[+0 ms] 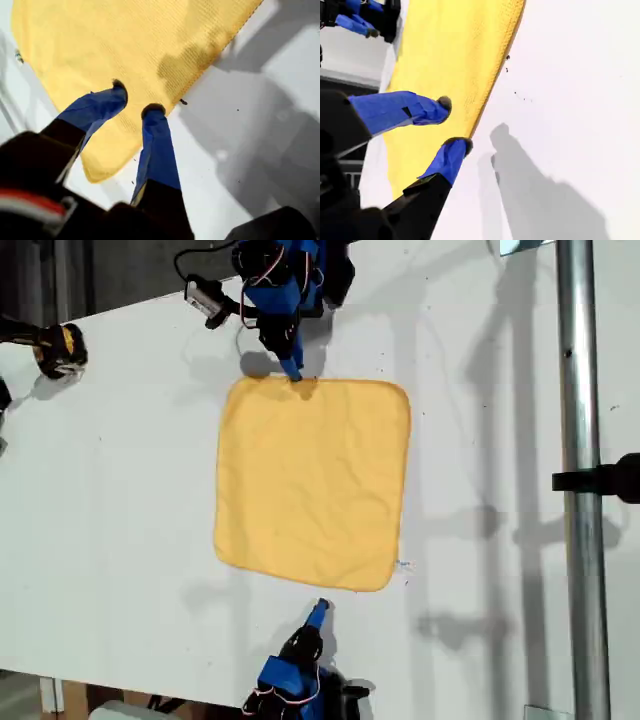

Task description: Grasp corners of a towel and fold twice.

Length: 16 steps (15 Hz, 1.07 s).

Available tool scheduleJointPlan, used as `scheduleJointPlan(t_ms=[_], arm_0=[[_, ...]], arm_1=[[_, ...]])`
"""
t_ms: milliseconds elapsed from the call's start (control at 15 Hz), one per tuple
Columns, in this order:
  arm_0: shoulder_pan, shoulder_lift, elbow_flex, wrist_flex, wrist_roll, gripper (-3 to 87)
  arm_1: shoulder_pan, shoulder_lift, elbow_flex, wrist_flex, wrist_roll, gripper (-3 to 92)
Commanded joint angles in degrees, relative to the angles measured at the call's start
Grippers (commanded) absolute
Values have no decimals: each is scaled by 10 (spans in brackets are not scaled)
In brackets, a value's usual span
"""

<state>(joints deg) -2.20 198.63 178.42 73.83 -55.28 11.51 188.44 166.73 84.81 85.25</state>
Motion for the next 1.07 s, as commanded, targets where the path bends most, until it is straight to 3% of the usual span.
scheduleJointPlan(t_ms=[0,667,1000], arm_0=[[-100,4,4,2,-425,-15],[-104,4,4,2,-416,-15],[-105,4,4,2,-414,-15]], arm_1=[[-5,4,-52,11,-5,-1],[-51,-6,-119,-12,-33,-1],[-147,-237,-319,-63,-132,-2]])
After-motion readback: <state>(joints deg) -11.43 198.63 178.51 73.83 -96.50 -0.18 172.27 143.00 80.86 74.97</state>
